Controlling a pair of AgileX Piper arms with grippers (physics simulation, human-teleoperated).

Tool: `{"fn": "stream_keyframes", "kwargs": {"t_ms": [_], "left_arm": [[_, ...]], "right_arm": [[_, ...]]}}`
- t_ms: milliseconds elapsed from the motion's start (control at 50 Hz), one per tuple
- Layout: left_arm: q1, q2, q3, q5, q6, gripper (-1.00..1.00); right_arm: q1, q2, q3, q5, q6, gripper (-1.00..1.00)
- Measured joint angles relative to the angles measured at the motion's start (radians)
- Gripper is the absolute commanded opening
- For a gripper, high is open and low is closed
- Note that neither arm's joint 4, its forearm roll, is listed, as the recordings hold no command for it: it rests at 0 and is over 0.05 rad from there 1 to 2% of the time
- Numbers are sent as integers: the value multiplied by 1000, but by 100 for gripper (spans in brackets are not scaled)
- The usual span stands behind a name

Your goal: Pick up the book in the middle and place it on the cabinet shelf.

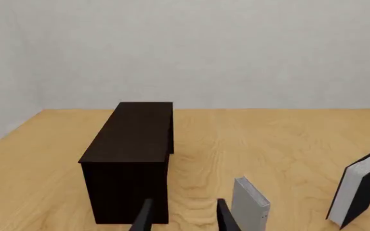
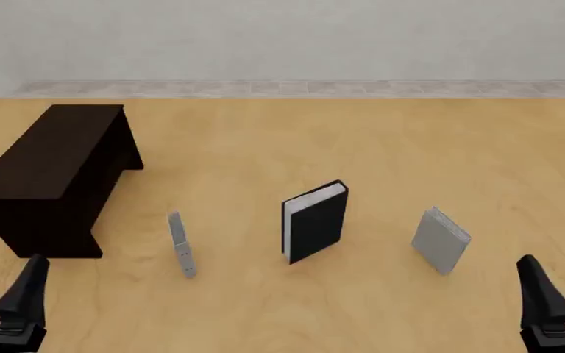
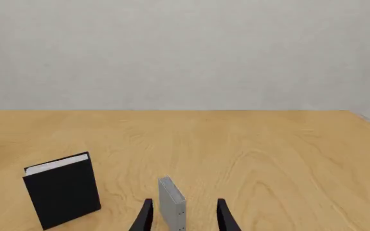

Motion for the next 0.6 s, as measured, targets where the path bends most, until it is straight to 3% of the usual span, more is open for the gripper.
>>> {"fn": "stream_keyframes", "kwargs": {"t_ms": [340,600], "left_arm": [[-47,34,-13,-21,-1,100],[-123,249,-70,-177,-3,100]], "right_arm": [[0,-3,-2,6,0,100],[0,-3,-1,5,0,100]]}}
